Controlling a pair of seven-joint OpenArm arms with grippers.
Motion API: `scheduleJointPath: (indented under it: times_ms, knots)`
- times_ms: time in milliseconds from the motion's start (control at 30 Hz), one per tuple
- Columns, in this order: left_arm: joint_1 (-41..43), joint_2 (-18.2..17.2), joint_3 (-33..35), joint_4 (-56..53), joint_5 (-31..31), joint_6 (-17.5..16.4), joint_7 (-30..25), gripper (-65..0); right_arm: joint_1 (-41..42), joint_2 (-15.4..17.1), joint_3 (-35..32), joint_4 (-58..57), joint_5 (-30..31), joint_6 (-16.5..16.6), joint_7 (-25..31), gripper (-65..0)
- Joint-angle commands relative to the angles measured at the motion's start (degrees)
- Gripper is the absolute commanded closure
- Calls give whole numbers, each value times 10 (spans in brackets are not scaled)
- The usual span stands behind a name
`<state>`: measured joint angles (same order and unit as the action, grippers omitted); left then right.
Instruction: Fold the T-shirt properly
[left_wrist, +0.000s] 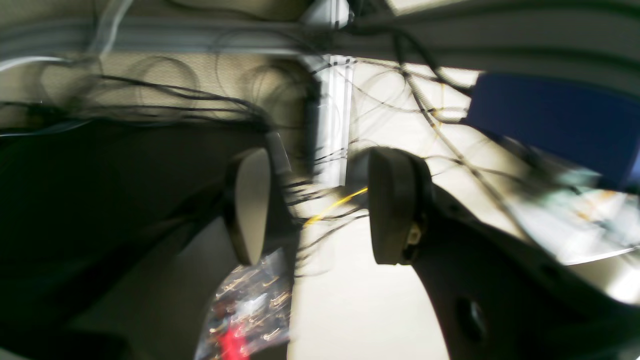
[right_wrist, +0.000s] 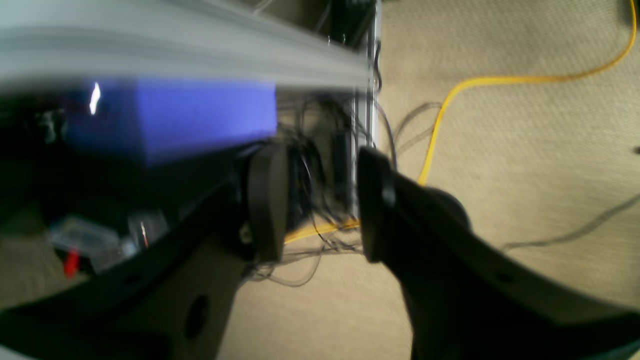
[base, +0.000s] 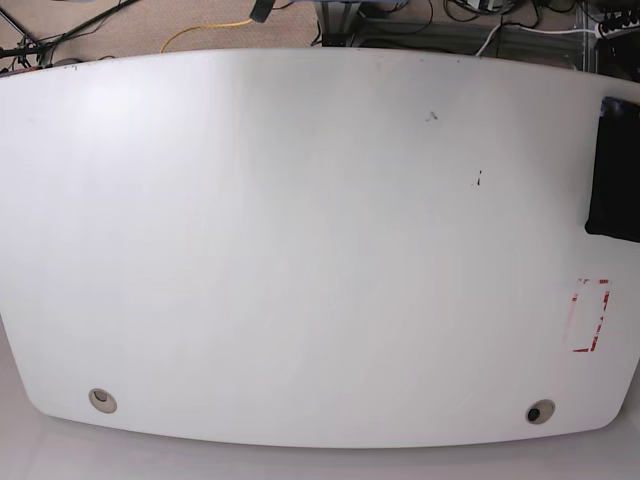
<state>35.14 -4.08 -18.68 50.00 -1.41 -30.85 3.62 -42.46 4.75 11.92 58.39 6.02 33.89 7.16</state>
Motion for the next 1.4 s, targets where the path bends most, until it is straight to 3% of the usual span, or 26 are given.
scheduleJointPath:
  times_ms: [0,67,300,500,700,900,1000,1367]
  knots:
    - [-23,-19,13,-78,-3,4,-4,-286,19,-1,-3,-67,-25,-14,3,-222]
    - [-52,-34,39,-122,-3,9,-5,-286,48,-1,-3,-103,-40,-30,3,-222]
    - [-139,-46,120,-286,-4,129,-60,-290,140,1,-4,-224,-69,-78,-1,-222]
    - [-217,-43,185,-401,-4,185,-85,-287,204,11,-4,-317,-104,-112,-1,-224]
    - [-271,-35,194,-440,-4,239,-83,-287,264,15,-5,-392,-112,-147,-1,-225]
    - [-297,-27,194,-465,-4,283,-83,-289,288,26,-5,-394,-124,-148,-30,-225]
    - [-304,-18,194,-467,-4,296,-83,-289,300,26,-5,-394,-142,-148,-39,-225]
    - [-304,-17,194,-463,-4,292,-77,-290,302,23,-5,-394,-149,-148,-34,-230]
